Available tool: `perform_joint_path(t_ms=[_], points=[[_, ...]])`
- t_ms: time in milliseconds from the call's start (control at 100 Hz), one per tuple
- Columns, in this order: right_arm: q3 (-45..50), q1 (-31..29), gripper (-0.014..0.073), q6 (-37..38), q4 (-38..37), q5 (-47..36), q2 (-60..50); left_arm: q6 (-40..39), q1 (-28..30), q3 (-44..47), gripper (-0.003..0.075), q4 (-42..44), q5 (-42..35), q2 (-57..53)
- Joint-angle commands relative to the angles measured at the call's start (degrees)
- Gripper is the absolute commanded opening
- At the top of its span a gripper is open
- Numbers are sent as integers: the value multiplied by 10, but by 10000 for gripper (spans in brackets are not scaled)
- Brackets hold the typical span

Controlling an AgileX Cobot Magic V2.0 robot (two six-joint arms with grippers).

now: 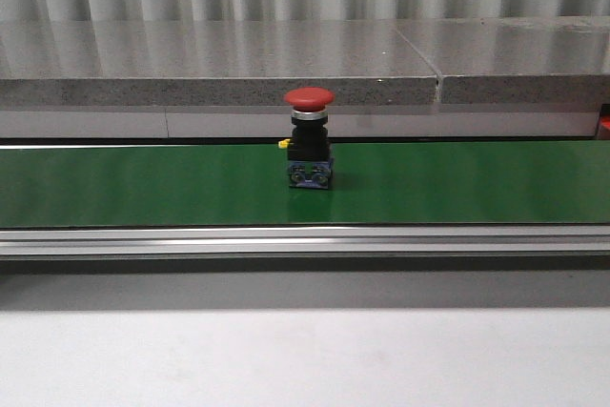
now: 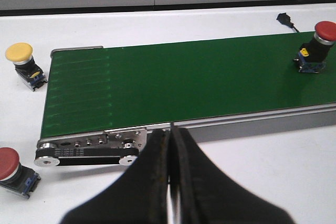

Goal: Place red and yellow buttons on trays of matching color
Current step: 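Lower the yellow button into the yellow tray and open the right gripper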

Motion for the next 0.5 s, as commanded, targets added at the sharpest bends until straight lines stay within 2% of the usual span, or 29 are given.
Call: perform_joint_path(t_ms=[0,490], points=[[-2,-14,237,-1,-2,-43,-5,-1,-4,-14,-20,-6,-42,4],[5,-25,238,-1,2,-91,103,-1,-4,-14,-20,-6,-42,4]])
